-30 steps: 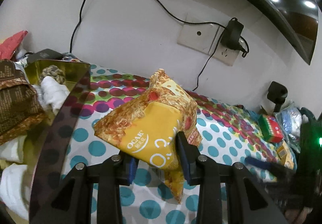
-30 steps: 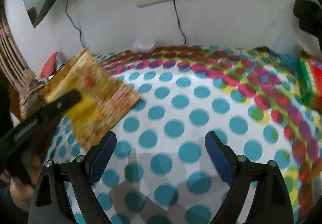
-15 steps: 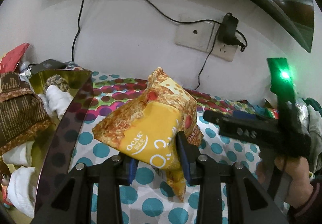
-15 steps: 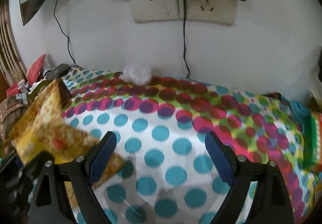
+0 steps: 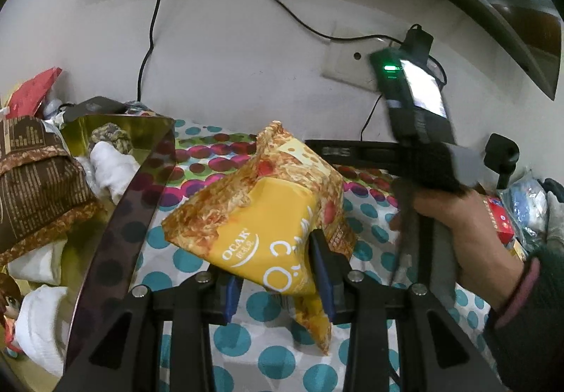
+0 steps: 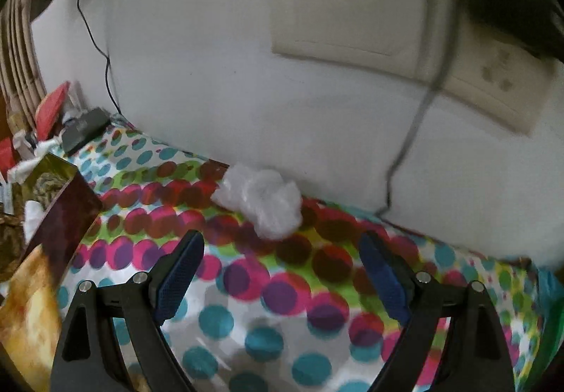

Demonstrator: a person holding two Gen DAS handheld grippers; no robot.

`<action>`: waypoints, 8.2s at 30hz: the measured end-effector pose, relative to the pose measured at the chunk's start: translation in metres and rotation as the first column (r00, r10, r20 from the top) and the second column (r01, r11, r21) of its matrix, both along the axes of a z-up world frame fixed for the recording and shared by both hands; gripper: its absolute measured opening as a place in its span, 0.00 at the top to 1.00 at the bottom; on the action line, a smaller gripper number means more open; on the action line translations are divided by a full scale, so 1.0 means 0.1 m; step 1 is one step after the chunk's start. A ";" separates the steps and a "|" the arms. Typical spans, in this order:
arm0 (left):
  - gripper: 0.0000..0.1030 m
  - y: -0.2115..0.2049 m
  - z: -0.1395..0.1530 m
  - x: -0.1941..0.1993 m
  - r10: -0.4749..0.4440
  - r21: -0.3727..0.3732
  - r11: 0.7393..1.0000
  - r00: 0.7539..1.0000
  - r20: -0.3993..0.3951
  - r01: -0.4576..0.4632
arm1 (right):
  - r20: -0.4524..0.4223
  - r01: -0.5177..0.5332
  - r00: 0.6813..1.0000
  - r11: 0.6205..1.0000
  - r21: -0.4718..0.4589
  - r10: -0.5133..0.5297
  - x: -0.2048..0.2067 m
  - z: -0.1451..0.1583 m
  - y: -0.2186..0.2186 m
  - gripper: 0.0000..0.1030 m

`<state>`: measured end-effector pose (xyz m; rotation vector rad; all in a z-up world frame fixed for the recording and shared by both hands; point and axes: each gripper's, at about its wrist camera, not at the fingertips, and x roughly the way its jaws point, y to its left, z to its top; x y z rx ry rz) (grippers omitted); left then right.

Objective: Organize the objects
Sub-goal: 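Grasp the clear plastic bag with the right tool while the left tool holds the yellow bag, then carry the yellow bag into the gold tin and open the left tool, then carry the clear plastic bag into the gold tin and open the right tool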

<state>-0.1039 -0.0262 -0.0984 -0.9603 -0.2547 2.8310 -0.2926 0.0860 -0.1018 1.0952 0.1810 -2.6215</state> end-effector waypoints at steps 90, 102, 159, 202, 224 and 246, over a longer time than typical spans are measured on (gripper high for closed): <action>0.66 -1.16 1.31 0.17 0.195 -0.026 0.980 0.980 -0.041 -0.197 | 0.125 0.190 0.977 0.975 -0.116 -0.175 1.70 -0.17 0.93 0.65; 0.66 -1.43 1.09 -0.30 0.215 -0.134 0.970 0.974 0.073 -0.204 | 0.111 0.159 0.982 0.985 -0.069 -0.150 1.71 -0.17 0.82 0.65; 0.47 -1.30 0.61 1.12 0.263 -0.226 0.949 0.947 0.184 -0.219 | 0.038 0.147 0.988 0.989 -0.024 -0.146 1.79 -0.10 0.75 0.65; 0.44 -1.89 0.78 1.72 0.351 -0.288 0.903 0.934 0.064 -0.319 | -0.059 -0.263 0.963 0.964 -0.025 0.262 2.31 0.68 -1.28 0.64; 0.40 -2.29 0.84 1.80 0.399 -0.238 0.897 0.914 0.069 -0.373 | 0.105 -0.346 0.934 0.938 0.024 0.342 2.54 0.24 -2.12 0.56; 0.25 -1.82 1.06 1.70 0.356 -0.298 0.900 0.931 0.079 -0.319 | 0.006 -0.195 0.981 0.974 0.117 0.196 3.25 0.78 -1.25 0.00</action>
